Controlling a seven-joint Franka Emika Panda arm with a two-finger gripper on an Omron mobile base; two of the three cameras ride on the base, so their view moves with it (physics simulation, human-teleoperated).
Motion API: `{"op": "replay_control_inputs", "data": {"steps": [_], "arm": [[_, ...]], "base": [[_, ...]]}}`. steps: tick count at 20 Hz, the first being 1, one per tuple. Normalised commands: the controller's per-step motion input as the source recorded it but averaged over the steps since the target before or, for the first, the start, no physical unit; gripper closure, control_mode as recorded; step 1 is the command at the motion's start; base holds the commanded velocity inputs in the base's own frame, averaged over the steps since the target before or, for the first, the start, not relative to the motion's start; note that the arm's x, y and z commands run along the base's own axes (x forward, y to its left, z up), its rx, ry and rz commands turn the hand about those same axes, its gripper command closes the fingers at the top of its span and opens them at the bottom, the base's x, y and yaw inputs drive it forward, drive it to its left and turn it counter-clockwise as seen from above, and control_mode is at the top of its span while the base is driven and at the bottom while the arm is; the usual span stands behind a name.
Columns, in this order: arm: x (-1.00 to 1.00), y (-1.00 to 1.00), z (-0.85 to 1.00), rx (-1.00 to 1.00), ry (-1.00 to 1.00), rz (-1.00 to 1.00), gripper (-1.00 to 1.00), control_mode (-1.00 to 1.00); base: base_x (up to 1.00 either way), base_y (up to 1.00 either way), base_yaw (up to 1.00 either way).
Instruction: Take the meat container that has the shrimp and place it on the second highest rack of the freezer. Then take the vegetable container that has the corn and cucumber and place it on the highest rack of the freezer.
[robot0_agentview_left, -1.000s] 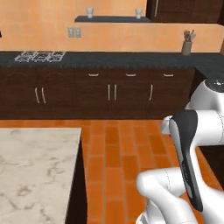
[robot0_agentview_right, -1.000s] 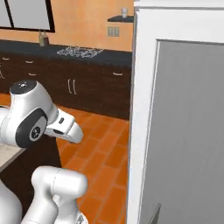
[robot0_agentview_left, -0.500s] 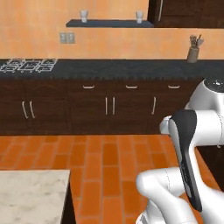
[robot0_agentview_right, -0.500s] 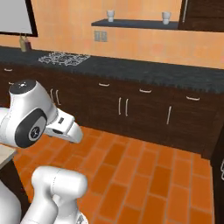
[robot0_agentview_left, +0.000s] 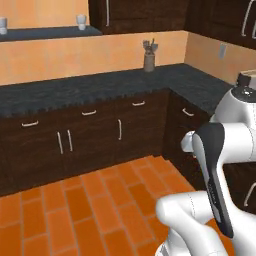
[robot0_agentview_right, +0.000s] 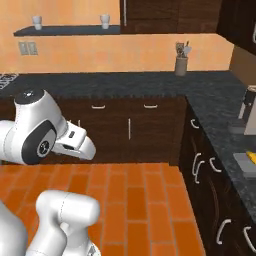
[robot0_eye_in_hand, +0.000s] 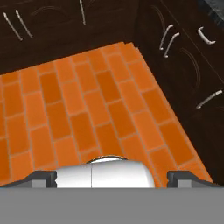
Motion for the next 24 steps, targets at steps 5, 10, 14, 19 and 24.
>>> {"op": "replay_control_inputs", "data": {"steps": [5, 10, 14, 19, 24], "arm": [[0.0, 0.0, 0.0, 0.0, 0.0, 0.0, -1.0, 1.0], [0.0, 0.0, 0.0, 0.0, 0.0, 0.0, -1.0, 1.0], [0.0, 0.0, 0.0, 0.0, 0.0, 0.0, -1.0, 1.0], [0.0, 0.0, 0.0, 0.0, 0.0, 0.0, -1.0, 1.0], [0.0, 0.0, 0.0, 0.0, 0.0, 0.0, -1.0, 1.0]], "base": [[0.26, 0.1, -0.79], [0.61, 0.31, -0.67], [0.75, 0.41, -0.61], [0.74, 0.42, -0.61], [0.69, 0.43, -0.62]]}}
